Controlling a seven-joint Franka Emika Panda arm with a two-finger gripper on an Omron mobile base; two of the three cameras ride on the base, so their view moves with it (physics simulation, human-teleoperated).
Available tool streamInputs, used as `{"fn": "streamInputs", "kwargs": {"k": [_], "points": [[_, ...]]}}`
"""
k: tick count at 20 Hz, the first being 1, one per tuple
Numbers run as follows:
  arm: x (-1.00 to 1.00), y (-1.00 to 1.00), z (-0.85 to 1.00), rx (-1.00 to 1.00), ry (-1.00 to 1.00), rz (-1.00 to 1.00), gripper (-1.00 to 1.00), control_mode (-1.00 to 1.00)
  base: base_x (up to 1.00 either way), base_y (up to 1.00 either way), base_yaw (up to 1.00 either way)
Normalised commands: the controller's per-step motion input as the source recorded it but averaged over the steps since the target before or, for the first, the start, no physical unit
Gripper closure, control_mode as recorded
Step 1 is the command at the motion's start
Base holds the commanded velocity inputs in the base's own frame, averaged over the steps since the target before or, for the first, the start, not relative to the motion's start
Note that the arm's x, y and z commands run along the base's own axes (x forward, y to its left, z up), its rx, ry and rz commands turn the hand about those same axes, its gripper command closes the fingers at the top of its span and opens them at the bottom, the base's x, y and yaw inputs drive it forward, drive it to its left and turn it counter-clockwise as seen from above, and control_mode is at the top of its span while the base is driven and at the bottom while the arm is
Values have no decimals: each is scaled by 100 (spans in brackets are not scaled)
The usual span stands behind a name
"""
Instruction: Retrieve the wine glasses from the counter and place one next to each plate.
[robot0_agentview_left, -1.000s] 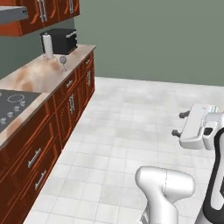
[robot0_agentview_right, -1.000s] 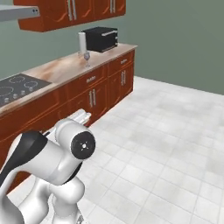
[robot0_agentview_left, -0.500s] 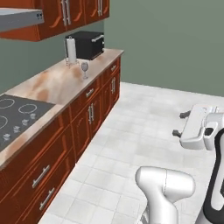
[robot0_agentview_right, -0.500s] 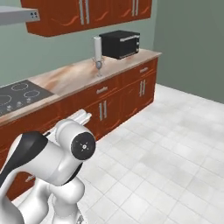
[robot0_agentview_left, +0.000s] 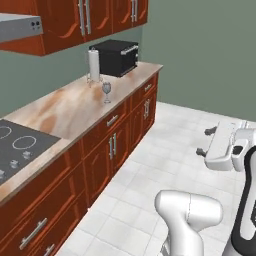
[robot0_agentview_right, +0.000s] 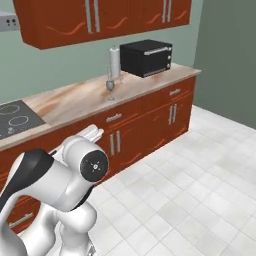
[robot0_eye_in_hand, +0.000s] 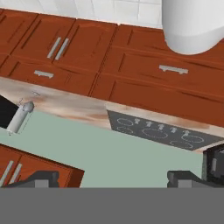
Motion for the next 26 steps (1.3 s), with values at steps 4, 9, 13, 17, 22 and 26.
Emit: {"fn": "streamInputs", "kwargs": {"k": [4, 9, 13, 17, 22, 26], "points": [[0, 0, 0, 0, 0, 0, -100, 100, 100, -35, 31], [0, 0, 0, 0, 0, 0, -100, 100, 100, -30, 38], [0, 0, 0, 0, 0, 0, -100, 100, 100, -36, 44], [0, 0, 0, 0, 0, 0, -100, 100, 100, -64, 44], [0, 0, 0, 0, 0, 0, -100, 100, 100, -63, 43], [0, 0, 0, 0, 0, 0, -100, 100, 100, -16, 41]]}}
